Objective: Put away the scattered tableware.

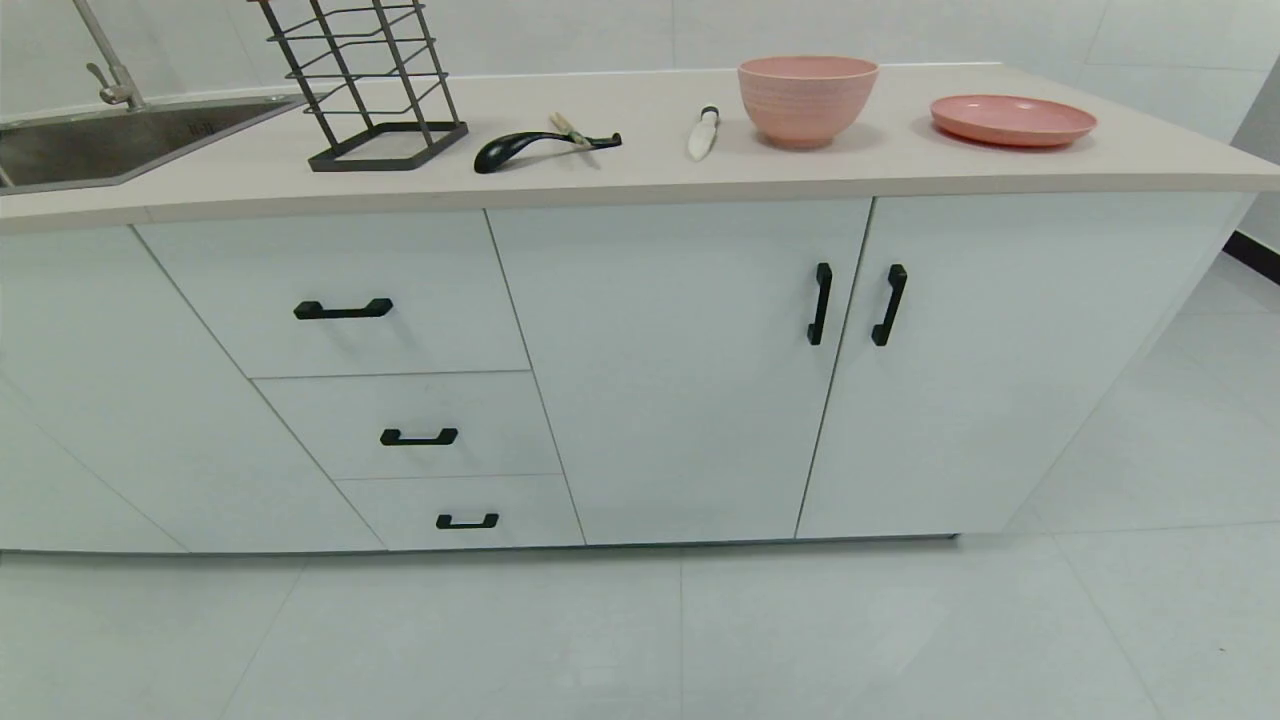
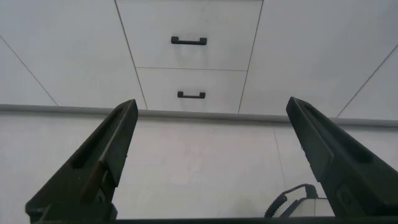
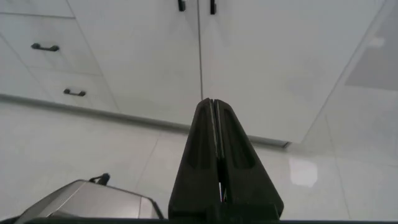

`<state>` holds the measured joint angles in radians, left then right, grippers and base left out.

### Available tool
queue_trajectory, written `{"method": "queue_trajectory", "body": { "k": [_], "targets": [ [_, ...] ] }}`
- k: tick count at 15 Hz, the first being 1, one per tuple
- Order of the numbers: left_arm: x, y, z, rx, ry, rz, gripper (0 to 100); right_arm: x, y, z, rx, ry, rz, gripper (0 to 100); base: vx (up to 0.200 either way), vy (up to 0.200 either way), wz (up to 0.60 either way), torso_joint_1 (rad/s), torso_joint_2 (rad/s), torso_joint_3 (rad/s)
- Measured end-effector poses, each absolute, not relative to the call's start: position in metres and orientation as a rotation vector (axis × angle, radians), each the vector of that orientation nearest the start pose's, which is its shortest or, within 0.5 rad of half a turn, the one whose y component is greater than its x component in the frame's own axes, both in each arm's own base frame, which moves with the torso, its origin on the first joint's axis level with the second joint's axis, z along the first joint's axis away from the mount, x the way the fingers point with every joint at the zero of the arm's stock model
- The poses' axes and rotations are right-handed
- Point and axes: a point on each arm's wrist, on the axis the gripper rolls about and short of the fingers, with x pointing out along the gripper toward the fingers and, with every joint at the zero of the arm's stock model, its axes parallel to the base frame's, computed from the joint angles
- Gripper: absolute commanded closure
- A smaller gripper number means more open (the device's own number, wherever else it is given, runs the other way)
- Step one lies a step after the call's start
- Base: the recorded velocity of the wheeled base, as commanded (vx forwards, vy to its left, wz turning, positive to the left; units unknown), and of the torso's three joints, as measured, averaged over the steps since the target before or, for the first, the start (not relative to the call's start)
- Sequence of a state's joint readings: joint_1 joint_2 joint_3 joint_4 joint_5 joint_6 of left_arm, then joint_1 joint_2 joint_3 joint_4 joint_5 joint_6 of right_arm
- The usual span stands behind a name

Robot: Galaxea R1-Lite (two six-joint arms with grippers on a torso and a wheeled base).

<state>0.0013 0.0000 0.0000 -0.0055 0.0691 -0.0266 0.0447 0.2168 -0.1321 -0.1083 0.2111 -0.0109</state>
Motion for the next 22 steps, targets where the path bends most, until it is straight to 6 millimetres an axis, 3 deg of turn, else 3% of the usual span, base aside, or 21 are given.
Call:
{"method": "queue_trajectory", "body": {
  "k": [6, 10, 17, 21, 22],
  "targets": [
    [-0.023, 0.001, 0.076, -0.021, -0.006, 0.068, 0, 0.044, 0.011, 0.170, -0.006, 0.062, 0.394, 100, 0.000, 0.000, 0.00, 0.000, 0.00, 0.000],
    [-0.023, 0.000, 0.076, -0.002, -0.002, -0.016, 0, 0.079, 0.015, 0.169, -0.016, 0.157, 0.473, 100, 0.000, 0.000, 0.00, 0.000, 0.00, 0.000],
    [-0.023, -0.001, 0.076, 0.024, -0.004, -0.038, 0, 0.146, 0.022, 0.174, -0.048, 0.055, 0.501, 100, 0.000, 0.000, 0.00, 0.000, 0.00, 0.000],
    [-0.023, -0.001, 0.076, 0.030, -0.004, -0.038, 0, 0.193, 0.025, 0.162, -0.050, 0.034, 0.538, 100, 0.000, 0.000, 0.00, 0.000, 0.00, 0.000],
    [-0.023, -0.001, 0.076, 0.021, -0.003, -0.037, 0, 0.200, 0.023, 0.159, -0.047, 0.048, 0.532, 0, 0.000, 0.000, 0.00, 0.000, 0.00, 0.000]
  ]
}}
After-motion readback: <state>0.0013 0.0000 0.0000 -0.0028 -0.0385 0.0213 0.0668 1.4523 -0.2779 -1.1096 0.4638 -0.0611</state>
